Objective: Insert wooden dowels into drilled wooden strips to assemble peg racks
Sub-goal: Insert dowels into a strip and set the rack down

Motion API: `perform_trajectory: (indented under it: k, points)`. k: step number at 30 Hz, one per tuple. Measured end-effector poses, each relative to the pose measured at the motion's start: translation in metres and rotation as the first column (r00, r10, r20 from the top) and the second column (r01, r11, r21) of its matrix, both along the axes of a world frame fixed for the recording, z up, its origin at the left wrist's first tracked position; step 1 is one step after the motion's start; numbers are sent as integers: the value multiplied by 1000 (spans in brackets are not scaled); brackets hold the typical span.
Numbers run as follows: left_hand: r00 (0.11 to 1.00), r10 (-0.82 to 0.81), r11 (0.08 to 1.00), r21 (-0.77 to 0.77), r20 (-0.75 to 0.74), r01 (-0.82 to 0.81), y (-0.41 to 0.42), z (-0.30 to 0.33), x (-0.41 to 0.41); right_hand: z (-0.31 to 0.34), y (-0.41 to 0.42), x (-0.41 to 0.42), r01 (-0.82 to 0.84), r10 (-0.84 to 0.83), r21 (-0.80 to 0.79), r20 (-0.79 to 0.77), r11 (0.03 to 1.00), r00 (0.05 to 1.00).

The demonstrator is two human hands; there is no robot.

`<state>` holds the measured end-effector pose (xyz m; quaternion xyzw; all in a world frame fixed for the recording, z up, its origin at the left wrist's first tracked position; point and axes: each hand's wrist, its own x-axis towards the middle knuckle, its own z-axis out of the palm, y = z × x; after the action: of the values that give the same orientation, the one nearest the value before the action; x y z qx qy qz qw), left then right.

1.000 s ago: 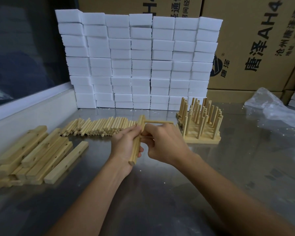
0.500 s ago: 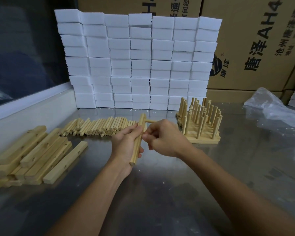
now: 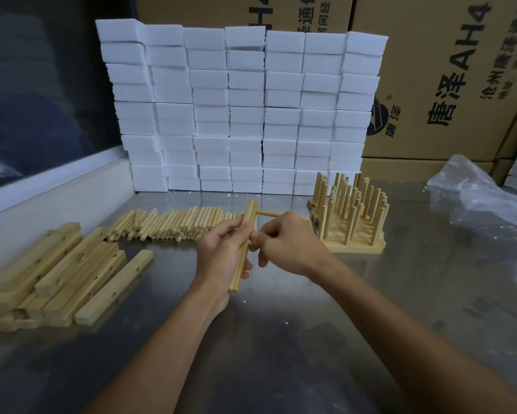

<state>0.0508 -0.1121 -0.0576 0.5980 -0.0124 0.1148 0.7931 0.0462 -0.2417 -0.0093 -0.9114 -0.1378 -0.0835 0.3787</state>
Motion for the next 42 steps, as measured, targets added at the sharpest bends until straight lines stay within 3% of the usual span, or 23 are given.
perform_trajectory:
  k: [3, 6, 8, 10, 14, 21, 27, 32, 39, 42]
  points:
    - [999, 14, 998, -69, -31, -16, 1, 2, 2, 2, -3, 0, -64, 68, -36, 155, 997, 985]
    - [997, 23, 992, -120, -67, -31, 3, 4, 3, 1, -3, -2, -131, 217, -268, 322, 954, 922]
    - [998, 23, 993, -111, -59, -30, 4, 4, 2, -3, -1, -3, -74, 209, -342, 379, 937, 901]
    - [999, 25, 996, -86, -38, -28, 3, 3, 1, -5, 1, -1, -22, 145, -329, 354, 944, 924]
    - [1000, 18, 1000, -19, -22, -19, 3, 1, 1, -6, 3, 1, -29, 59, -181, 158, 983, 986]
    - [998, 39, 999, -20, -42, -40, 1, -1, 3, -6, 5, -4, 22, 124, -398, 337, 917, 933]
    - [999, 40, 999, 25, -36, -39, 1, -1, 2, -8, 2, 1, -24, 76, -257, 194, 966, 978]
    - [991, 80, 990, -109, -107, -92, 5, 1, 5, -4, -2, 3, 37, 44, -248, 311, 968, 949]
    - [962, 117, 952, -249, -248, -180, 20, -1, 13, 2, -7, 5, 133, -139, 48, 492, 990, 859]
    - [956, 81, 923, -340, -282, -179, 26, 0, 15, -3, -15, 13, 182, -225, 141, 407, 973, 885]
